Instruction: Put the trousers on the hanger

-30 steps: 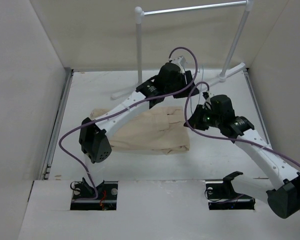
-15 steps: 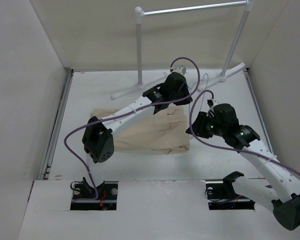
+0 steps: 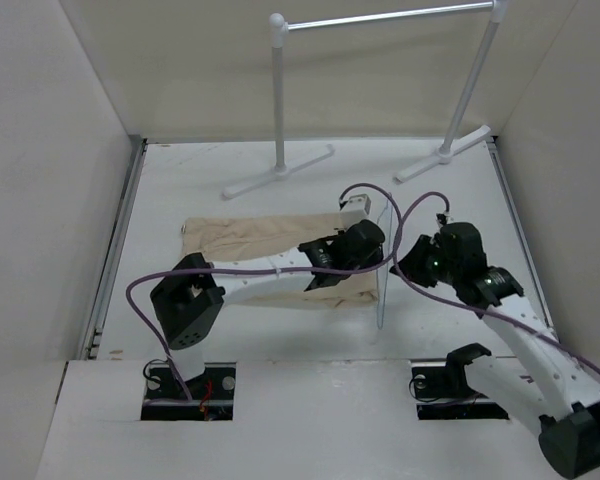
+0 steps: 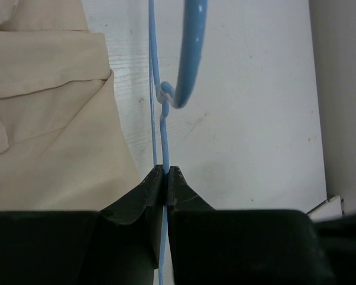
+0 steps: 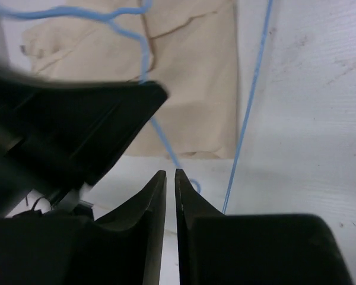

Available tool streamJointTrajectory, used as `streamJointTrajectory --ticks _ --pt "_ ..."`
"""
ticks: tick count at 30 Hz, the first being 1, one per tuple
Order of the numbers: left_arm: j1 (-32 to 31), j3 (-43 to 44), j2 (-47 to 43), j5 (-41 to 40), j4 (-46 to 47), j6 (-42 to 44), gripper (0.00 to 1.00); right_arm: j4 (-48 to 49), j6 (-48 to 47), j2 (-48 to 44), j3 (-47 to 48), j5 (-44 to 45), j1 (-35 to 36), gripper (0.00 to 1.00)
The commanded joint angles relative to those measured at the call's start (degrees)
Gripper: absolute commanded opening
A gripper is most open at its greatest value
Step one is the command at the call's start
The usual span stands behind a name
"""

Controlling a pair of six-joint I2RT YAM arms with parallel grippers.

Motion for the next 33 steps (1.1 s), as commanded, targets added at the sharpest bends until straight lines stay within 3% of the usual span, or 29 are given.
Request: streamJointTrajectory --ticks 1,8,11,23,25,27,29,33 --pt "-0.8 -4.0 -5.0 -9.7 9.7 -4.4 0.00 12.8 3.2 5.6 -4.2 -0.4 -0.6 0.20" --pt "-0.7 -9.9 -4.2 -11.2 13.0 -8.4 0.00 30.1 5.1 22.8 -7.8 0.2 -0.4 0.49" --pt "-0.8 -10.7 -3.7 -11.0 12.8 -8.6 0.00 35.4 5.4 26.1 -8.8 0.2 -0.3 0.50" --pt "0.9 -13.0 -2.1 -8.0 13.2 -9.0 0.00 37.8 6.1 35.5 -8.7 0.1 0.9 0.50" --pt "1.2 -13.3 -2.1 -7.5 13.2 -9.0 0.00 38.2 6.6 35.9 -8.8 0.1 1.2 0.48" --pt "1.5 -13.7 -2.0 -6.9 13.2 -9.0 0.00 38.4 6.8 35.7 -8.7 0.0 1.4 0.30" --pt "1.6 -14.0 -2.0 -6.9 12.8 -9.0 0.00 38.3 7.2 33.3 -8.7 0.3 1.1 0.19" --pt "2.6 -15.4 -3.7 -7.3 10.3 -8.3 0.00 34.1 6.8 25.5 -6.5 0.5 -1.0 0.13"
